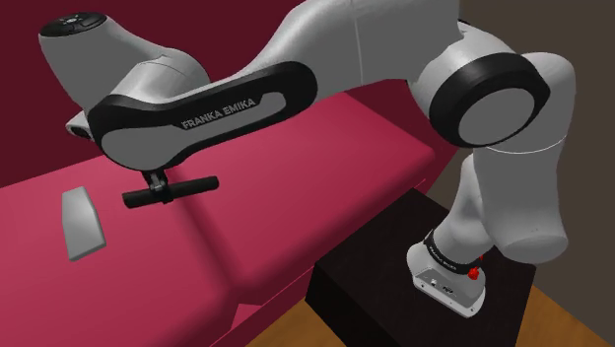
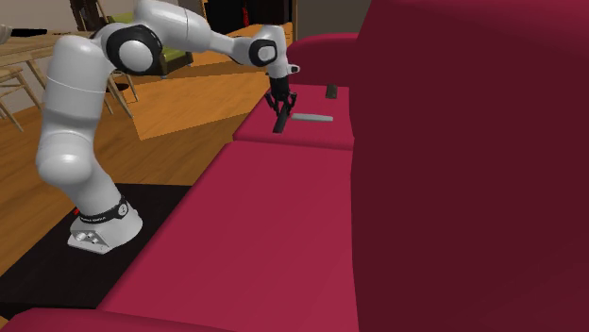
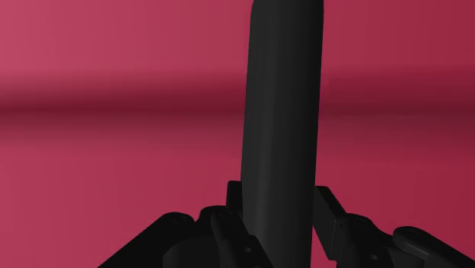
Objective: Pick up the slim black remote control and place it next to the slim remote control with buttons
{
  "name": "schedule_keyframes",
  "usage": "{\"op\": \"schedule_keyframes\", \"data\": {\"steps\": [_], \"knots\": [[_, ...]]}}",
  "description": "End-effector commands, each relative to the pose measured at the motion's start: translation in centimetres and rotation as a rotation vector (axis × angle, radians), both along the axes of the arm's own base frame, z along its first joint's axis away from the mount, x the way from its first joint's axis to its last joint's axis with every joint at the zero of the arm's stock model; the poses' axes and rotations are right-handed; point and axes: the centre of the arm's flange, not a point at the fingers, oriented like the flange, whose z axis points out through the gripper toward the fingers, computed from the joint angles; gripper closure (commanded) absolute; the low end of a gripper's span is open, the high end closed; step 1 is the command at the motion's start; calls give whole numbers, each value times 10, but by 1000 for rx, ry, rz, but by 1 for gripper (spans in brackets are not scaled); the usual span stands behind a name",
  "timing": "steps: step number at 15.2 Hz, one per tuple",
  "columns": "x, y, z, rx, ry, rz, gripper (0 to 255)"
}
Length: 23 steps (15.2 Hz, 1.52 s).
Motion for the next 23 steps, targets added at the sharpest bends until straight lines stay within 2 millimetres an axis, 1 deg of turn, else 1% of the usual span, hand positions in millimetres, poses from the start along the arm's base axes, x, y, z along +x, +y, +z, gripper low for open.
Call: {"op": "schedule_keyframes", "data": {"steps": [1,5,19,20,23], "knots": [[-7,24,0,0,0,-1,255],[-21,72,1,0,0,-1,255],[-21,72,-73,0,0,-1,255],[-21,72,-77,0,0,-1,255],[-21,72,-77,0,0,-1,255]]}}
